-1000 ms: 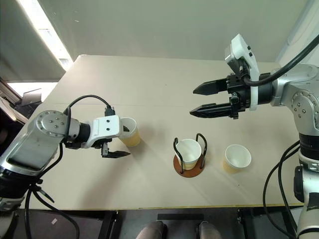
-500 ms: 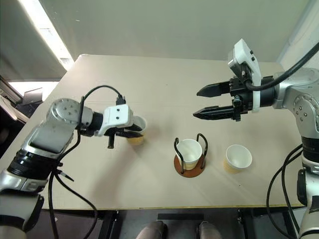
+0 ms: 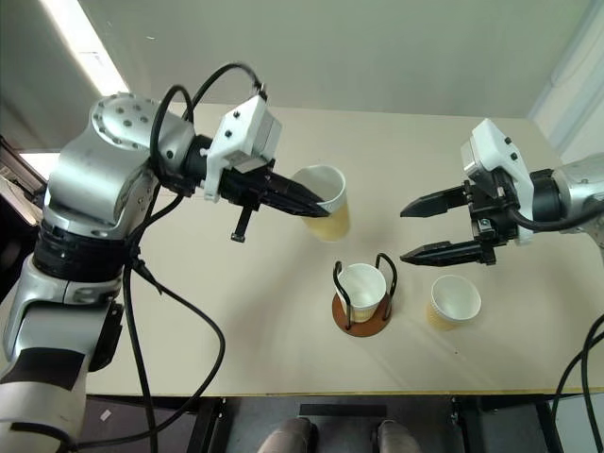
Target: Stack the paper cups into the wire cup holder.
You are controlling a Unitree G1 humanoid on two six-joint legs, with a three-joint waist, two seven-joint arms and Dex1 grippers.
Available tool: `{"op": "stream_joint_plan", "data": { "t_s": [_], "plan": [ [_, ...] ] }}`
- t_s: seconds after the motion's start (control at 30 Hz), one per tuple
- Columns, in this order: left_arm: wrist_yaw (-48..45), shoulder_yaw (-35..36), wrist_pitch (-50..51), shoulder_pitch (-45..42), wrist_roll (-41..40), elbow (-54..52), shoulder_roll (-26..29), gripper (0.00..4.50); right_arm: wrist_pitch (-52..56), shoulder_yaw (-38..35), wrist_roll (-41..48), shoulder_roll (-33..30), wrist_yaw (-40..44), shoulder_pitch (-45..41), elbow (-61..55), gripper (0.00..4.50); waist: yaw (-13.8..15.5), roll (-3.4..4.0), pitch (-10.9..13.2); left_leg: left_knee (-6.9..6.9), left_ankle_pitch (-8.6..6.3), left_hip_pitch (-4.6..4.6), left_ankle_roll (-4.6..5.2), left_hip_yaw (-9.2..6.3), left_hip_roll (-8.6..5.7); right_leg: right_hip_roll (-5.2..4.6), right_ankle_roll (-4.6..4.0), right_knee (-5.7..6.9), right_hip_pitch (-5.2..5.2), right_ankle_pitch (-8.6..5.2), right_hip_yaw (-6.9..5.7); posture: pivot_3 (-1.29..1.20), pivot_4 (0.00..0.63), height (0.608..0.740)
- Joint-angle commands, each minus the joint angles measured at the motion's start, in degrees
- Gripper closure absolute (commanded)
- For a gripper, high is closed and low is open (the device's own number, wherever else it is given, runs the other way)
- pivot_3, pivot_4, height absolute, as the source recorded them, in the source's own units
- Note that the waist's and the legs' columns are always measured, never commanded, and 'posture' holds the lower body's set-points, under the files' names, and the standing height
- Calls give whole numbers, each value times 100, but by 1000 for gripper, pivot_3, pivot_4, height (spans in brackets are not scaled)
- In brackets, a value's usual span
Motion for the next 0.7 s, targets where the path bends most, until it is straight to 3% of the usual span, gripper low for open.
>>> {"op": "stream_joint_plan", "data": {
  "t_s": [0.03,0.33,0.7],
  "plan": [
    [-291,-57,2,-343,-131,155,-147,4465,17,-366,148,-282,63,-70,-123,857,1,0,0,2,0,1,1,0,1,0,0,-1,0,0,1,0,150,740],
    [-706,-478,-47,-469,-224,314,-637,4465,21,-669,209,-479,-206,292,-268,857,11,0,0,43,-12,-15,20,-1,1,1,14,-2,1,7,1,0,150,740],
    [-710,-1001,-248,-97,-223,103,-657,4465,96,-917,421,-607,-396,660,-488,857,20,0,0,60,-14,-23,26,2,0,1,30,-5,2,17,3,0,150,740]
  ]
}}
